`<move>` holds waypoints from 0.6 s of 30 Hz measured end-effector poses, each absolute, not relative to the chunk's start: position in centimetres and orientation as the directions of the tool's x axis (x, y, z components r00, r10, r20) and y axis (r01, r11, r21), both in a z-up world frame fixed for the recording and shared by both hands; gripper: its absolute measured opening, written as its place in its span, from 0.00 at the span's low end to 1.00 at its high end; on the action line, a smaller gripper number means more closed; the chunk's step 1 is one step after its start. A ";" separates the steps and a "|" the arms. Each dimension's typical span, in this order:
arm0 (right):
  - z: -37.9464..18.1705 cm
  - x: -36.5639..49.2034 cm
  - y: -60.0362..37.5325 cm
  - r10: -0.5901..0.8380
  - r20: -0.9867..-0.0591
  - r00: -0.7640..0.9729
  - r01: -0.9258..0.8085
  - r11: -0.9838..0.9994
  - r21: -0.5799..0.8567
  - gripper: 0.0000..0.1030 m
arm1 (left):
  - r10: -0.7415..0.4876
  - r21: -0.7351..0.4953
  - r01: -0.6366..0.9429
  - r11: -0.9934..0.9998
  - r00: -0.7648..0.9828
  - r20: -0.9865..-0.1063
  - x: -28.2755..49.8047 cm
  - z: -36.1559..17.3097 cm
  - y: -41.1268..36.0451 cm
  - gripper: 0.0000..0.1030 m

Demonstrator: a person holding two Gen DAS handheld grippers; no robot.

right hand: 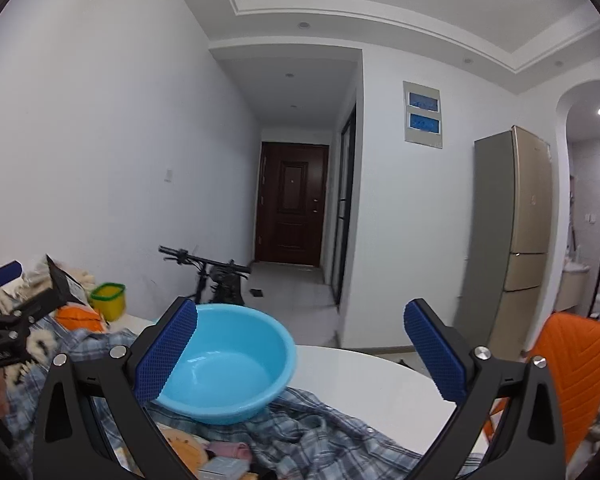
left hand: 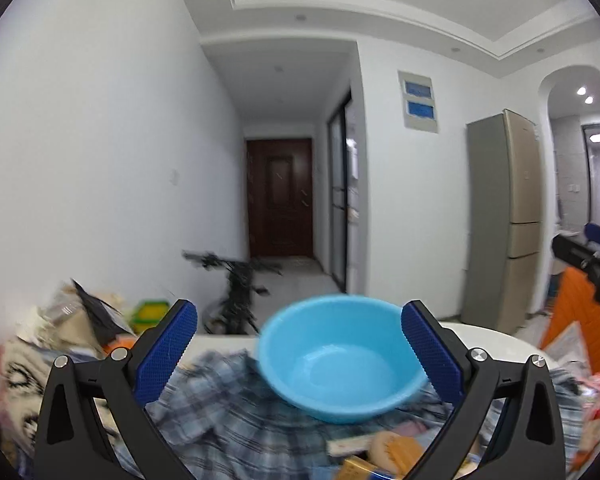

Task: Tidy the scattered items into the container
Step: 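Grasp the gold-and-blue pack with the left tool while the right tool reaches the orange soap dish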

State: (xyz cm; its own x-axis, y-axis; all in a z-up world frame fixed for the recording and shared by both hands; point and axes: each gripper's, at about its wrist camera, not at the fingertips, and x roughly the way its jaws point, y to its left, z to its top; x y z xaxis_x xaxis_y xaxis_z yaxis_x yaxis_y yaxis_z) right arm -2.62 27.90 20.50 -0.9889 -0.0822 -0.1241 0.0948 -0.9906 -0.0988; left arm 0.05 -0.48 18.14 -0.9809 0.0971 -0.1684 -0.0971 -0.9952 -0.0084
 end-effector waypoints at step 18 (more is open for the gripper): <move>16.0 -12.4 27.8 -0.362 -0.820 -0.443 0.450 -0.881 0.146 1.00 | 0.021 0.167 -0.312 -0.935 -0.519 -0.854 -6.9 11.8 2.0 1.00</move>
State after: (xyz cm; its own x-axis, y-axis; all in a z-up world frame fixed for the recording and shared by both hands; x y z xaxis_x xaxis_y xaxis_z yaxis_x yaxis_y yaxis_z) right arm -12.45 27.75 16.04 -0.4431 -0.3622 -0.8200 0.4497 -0.8812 0.1462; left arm -6.95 1.98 11.77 -0.5194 0.0213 -0.8543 -0.3122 -0.9353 0.1665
